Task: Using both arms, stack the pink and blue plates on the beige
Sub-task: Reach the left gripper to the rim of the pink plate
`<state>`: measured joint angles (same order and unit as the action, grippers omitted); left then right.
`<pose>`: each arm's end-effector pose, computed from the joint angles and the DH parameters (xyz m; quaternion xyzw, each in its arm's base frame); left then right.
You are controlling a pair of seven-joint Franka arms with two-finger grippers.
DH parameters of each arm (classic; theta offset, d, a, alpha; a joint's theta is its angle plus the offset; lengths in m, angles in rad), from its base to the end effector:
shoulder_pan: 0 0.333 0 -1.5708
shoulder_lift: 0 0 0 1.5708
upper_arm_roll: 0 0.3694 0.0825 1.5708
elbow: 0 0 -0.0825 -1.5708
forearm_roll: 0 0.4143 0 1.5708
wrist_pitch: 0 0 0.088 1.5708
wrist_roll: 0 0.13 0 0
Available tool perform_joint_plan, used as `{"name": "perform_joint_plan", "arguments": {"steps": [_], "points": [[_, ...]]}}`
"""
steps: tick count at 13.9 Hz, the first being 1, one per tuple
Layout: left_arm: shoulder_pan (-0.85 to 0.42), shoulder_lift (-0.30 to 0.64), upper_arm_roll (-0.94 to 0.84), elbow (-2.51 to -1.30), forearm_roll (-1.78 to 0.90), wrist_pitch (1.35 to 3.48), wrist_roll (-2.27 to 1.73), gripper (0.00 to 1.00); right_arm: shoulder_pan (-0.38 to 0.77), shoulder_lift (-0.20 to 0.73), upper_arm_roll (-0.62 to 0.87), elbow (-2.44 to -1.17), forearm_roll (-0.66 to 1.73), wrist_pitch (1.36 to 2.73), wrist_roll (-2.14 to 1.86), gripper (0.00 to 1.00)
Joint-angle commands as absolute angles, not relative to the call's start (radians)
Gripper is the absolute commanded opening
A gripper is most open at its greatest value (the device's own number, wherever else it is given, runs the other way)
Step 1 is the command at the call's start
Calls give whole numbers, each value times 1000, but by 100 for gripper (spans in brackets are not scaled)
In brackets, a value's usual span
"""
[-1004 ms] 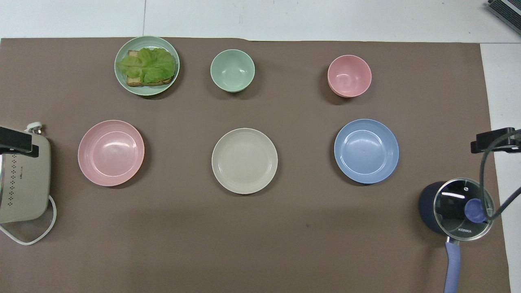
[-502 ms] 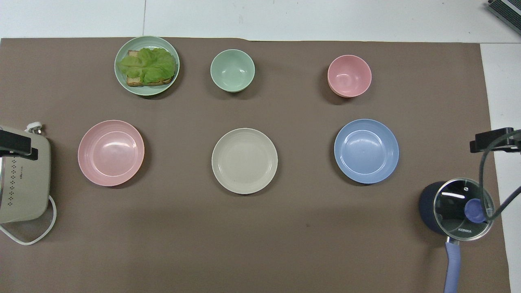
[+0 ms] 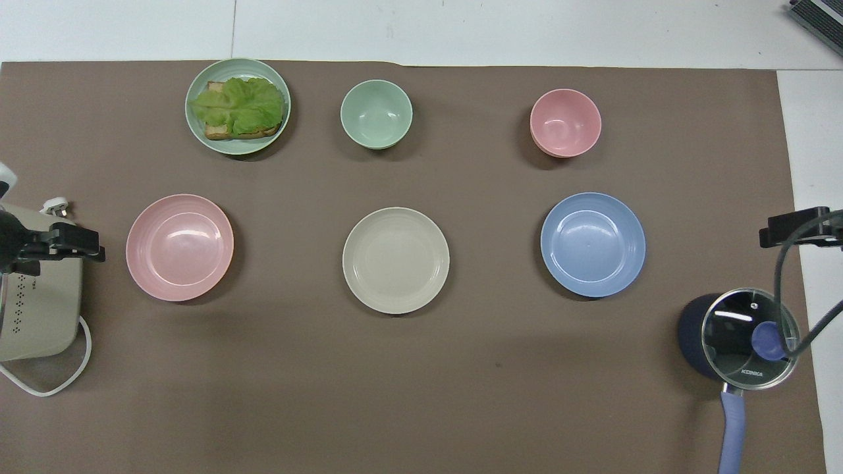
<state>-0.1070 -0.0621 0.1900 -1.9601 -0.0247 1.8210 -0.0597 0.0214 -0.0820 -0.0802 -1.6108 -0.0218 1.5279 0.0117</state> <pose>0.5543 0.0455 0.5148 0.9963 0.0743 -0.0389 0.0181 0.5492 -0.0374 0.6775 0.9993 -0.0356 -0.0008 0.0076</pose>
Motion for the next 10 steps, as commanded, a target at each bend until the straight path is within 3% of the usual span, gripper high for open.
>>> {"name": "perform_joint_plan", "arguments": {"steps": [1,5,10], "points": [[-97,-55,184,-2095,-9,1992,-51,100,12,-110,-80,-1644,0,1545,-11,100],[-94,76,184,-2105,-9,2106,-48,100,12,-112,-80,-1646,0,1540,-11,100],[-68,138,183,-2120,-9,2178,-46,100,12,-115,-80,-1652,0,1540,-9,100]]}}
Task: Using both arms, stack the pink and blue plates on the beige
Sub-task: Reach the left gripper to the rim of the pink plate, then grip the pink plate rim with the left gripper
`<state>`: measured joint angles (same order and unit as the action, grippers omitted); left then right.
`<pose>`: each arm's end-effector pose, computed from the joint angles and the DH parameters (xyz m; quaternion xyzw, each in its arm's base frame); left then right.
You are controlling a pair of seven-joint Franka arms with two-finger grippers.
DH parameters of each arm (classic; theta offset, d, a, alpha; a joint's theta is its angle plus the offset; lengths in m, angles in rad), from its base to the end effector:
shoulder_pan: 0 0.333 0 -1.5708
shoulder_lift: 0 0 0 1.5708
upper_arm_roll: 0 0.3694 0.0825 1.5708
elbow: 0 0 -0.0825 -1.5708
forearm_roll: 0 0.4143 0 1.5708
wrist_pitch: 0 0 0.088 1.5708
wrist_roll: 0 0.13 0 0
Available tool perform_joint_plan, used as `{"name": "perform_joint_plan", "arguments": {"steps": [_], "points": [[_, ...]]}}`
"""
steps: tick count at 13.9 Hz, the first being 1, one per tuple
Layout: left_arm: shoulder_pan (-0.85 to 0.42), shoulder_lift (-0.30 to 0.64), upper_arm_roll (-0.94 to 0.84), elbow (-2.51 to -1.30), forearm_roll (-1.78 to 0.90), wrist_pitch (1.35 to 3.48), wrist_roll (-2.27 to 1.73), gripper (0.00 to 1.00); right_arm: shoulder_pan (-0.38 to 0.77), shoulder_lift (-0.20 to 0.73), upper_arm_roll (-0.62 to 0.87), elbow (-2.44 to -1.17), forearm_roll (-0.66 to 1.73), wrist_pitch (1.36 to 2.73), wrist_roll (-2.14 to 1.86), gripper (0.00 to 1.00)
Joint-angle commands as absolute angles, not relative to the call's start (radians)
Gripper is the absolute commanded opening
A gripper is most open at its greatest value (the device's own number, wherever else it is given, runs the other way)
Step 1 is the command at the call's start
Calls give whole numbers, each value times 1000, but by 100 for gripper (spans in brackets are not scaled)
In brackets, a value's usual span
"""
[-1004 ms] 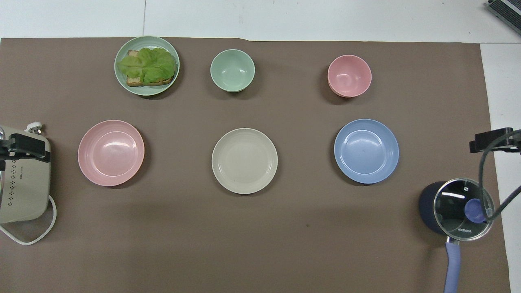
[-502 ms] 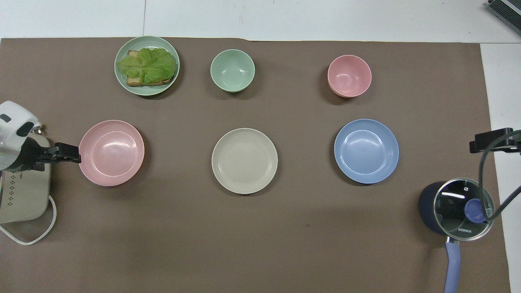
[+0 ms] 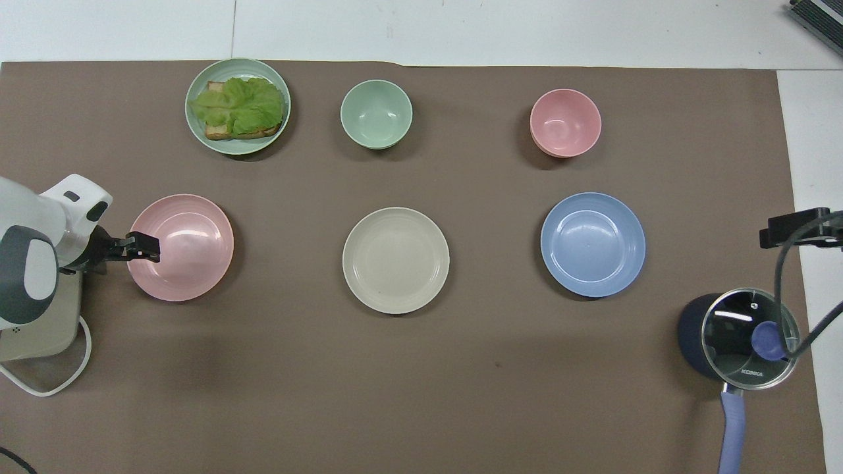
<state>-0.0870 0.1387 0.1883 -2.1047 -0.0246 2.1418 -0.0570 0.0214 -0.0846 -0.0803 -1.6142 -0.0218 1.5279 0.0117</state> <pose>0.5799 0.0558 0.3570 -0.9951 -0.0859 0.0495 0.0019 0.5482 -0.0374 0.6772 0.9993 -0.0356 -0.0012 0.0075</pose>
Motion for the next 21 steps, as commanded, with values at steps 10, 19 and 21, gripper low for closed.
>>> {"name": "perform_joint_plan", "arguments": {"steps": [10,19,21], "points": [[-51,161,183,-2149,-11,2195,-58,31,12,-115,-80,-1651,0,1540,-9,100],[-49,158,183,-2168,-11,2186,-64,3,12,-115,-80,-1651,0,1540,-8,100],[-49,160,183,-2155,-11,2157,-63,0,12,-115,-80,-1652,0,1540,-8,100]]}}
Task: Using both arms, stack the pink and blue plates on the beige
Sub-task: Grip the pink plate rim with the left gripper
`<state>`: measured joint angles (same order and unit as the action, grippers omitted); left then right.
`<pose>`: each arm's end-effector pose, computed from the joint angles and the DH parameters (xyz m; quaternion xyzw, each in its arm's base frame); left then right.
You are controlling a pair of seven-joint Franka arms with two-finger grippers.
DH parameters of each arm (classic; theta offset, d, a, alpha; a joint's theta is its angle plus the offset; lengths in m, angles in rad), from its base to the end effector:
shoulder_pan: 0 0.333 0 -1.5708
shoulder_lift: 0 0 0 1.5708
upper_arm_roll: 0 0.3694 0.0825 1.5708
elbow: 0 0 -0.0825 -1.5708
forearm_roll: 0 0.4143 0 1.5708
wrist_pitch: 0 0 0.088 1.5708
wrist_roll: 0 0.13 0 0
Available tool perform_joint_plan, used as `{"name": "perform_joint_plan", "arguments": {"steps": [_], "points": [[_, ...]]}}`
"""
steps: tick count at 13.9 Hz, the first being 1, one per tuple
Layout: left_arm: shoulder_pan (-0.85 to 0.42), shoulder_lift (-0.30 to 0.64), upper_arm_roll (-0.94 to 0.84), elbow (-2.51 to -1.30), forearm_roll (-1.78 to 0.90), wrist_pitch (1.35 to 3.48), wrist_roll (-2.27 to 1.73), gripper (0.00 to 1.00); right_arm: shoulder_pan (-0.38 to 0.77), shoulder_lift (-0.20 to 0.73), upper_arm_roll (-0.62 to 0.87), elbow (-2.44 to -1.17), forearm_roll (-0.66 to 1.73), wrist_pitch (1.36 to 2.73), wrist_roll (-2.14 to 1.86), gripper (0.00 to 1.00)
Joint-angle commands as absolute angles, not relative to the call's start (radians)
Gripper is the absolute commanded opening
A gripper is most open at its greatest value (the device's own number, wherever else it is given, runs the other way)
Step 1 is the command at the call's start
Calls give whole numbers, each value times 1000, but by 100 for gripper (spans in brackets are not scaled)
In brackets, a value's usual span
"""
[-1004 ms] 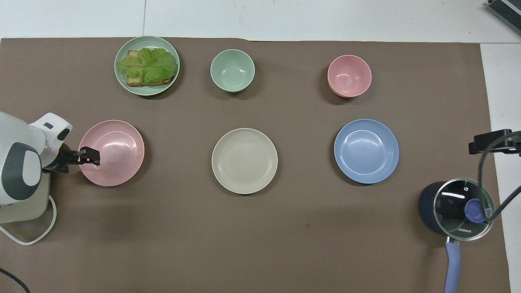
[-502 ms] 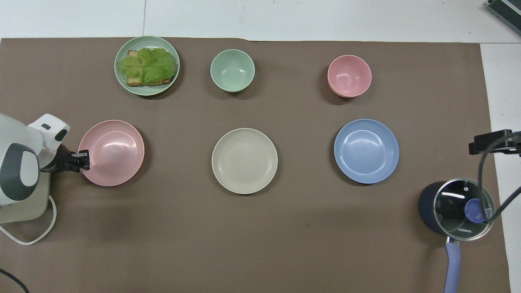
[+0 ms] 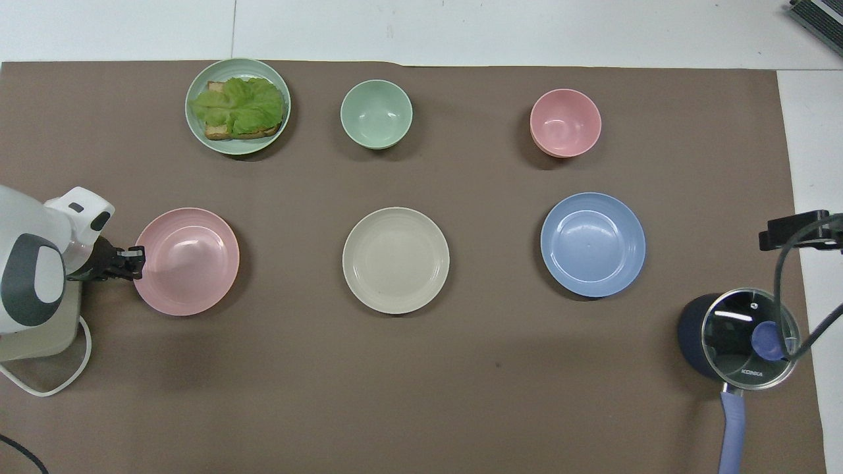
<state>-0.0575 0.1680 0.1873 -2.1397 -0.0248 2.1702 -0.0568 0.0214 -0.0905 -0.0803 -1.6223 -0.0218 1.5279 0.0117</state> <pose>0.5703 0.0717 0.3269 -0.9927 -0.1003 0.0673 0.0034 0.5459 -0.0374 0.6764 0.9993 -0.0356 -0.0023 0.0072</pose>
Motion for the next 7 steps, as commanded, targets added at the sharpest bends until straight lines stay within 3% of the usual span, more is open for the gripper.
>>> {"name": "perform_joint_plan", "arguments": {"steps": [1,7], "points": [[-51,163,183,-2142,-15,2123,-61,0,12,-117,-80,-1651,0,1540,-8,100],[-89,153,169,-1959,-100,1861,-58,0,12,-117,-80,-1651,0,1540,-8,100]]}}
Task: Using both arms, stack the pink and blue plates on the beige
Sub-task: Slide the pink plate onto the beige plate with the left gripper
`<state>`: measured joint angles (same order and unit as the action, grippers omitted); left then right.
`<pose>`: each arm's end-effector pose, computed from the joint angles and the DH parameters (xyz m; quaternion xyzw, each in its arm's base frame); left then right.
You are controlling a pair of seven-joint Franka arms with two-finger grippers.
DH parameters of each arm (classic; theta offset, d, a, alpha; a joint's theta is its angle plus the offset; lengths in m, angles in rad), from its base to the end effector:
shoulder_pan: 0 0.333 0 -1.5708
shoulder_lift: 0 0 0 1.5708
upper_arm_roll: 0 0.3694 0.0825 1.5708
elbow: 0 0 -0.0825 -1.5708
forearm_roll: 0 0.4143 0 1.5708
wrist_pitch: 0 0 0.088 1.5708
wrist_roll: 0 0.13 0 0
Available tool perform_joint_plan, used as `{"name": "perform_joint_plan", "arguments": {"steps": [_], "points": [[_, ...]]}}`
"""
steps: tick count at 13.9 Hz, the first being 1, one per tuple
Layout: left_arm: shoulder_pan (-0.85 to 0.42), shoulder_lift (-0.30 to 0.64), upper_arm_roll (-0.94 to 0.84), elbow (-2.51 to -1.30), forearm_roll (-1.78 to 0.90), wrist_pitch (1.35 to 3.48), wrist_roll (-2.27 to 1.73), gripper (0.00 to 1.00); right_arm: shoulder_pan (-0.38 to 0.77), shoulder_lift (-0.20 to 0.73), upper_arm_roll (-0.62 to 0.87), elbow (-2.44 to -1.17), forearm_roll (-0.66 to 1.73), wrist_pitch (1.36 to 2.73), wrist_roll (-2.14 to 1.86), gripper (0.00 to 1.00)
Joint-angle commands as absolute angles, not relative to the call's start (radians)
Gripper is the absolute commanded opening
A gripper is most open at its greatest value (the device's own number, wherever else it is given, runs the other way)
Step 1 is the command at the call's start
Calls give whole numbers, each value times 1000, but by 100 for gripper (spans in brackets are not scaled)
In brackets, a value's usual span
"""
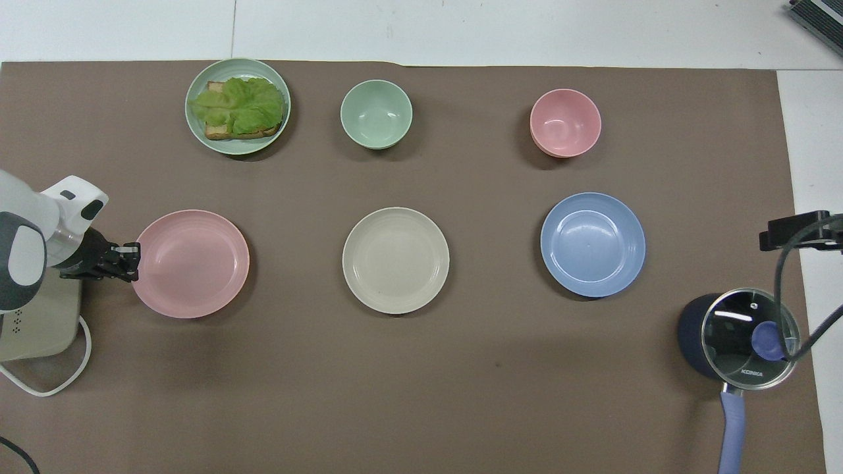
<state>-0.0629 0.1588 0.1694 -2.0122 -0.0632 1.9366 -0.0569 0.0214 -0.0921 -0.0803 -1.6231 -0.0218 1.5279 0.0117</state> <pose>0.5813 0.0541 0.3732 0.9885 0.0961 -0.1152 0.0175 0.5453 -0.0374 0.6769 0.9993 -0.0356 -0.0019 0.0072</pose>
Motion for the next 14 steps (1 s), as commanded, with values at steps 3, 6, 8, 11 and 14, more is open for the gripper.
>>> {"name": "perform_joint_plan", "arguments": {"steps": [3,6,8,11,14], "points": [[-165,144,169,-1916,-155,1816,-66,0,15,-109,-75,-1638,0,1540,-6,100],[-237,129,169,-1916,-205,1822,-93,0,15,-113,-75,-1646,-2,1551,-9,100],[-317,126,169,-1919,-242,1848,-141,0,15,-115,-74,-1651,-2,1552,-3,100],[-409,118,169,-1934,-287,1910,-190,0,12,-115,-75,-1664,0,1554,-5,100],[-486,112,169,-1945,-314,1957,-245,0,11,-117,-78,-1704,0,1595,2,100]]}}
